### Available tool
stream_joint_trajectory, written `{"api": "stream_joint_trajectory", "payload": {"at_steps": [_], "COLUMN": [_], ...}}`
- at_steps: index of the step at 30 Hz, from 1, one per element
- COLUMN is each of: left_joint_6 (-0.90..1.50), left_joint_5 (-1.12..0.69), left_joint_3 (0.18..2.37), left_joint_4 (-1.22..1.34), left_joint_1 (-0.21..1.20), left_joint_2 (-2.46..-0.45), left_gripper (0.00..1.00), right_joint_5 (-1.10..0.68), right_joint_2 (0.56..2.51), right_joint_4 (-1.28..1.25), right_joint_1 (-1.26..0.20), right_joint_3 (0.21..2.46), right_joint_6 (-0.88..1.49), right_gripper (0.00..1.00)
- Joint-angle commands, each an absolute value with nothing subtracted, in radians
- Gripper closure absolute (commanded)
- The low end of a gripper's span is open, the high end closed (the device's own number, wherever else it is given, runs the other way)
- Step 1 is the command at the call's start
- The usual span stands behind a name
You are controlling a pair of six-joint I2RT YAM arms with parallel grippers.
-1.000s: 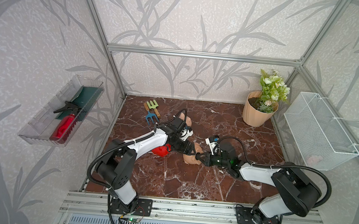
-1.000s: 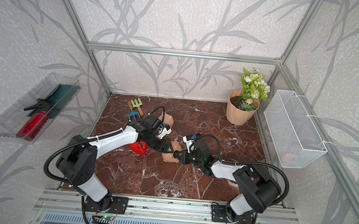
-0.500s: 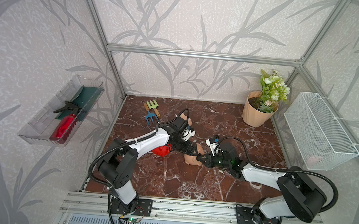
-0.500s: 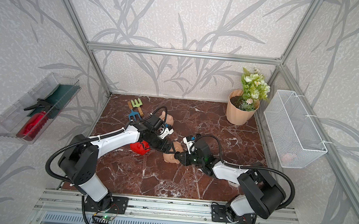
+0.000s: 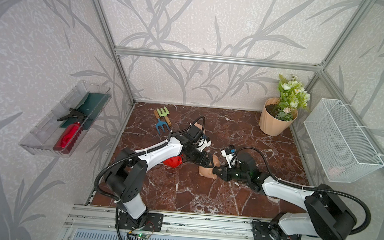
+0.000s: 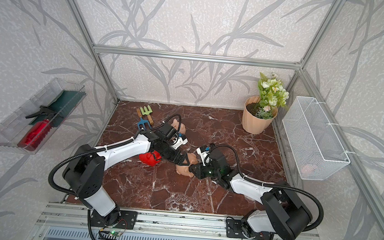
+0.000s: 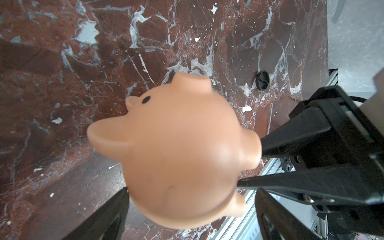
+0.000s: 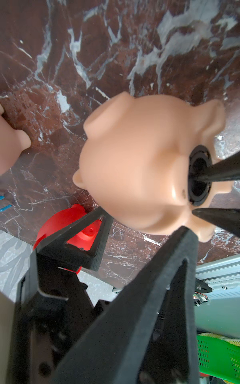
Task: Close piggy banks
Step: Screw the knob on the piggy bank.
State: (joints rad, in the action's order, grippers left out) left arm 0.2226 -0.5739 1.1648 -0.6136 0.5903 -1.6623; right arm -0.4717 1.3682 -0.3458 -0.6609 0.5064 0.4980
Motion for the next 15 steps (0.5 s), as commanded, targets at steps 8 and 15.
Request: {"api": "stream_joint_trajectory", "payload": {"at_steps": [8, 15], "left_joint_6": [0.137, 0.104], "left_joint_5": [-0.460, -0.416], "left_joint_3": [1.267, 1.311], "left_joint_4": [-0.741, -0.769], "left_joint_1": [0.632, 0.672], "left_joint_2": [-1.700, -1.724], "left_gripper": [0.06, 0.04], "right_joint_5": [-0.468, -0.462], "right_joint_2": [1.289, 1.228], "right_joint_4": [-0.230, -0.148], "right_joint_1": [-0.635, -0.611], "right_joint_3": [0.502, 0.496], "right_joint_6": [0.447, 0.426], "right_gripper": [0.76, 0.76]}}
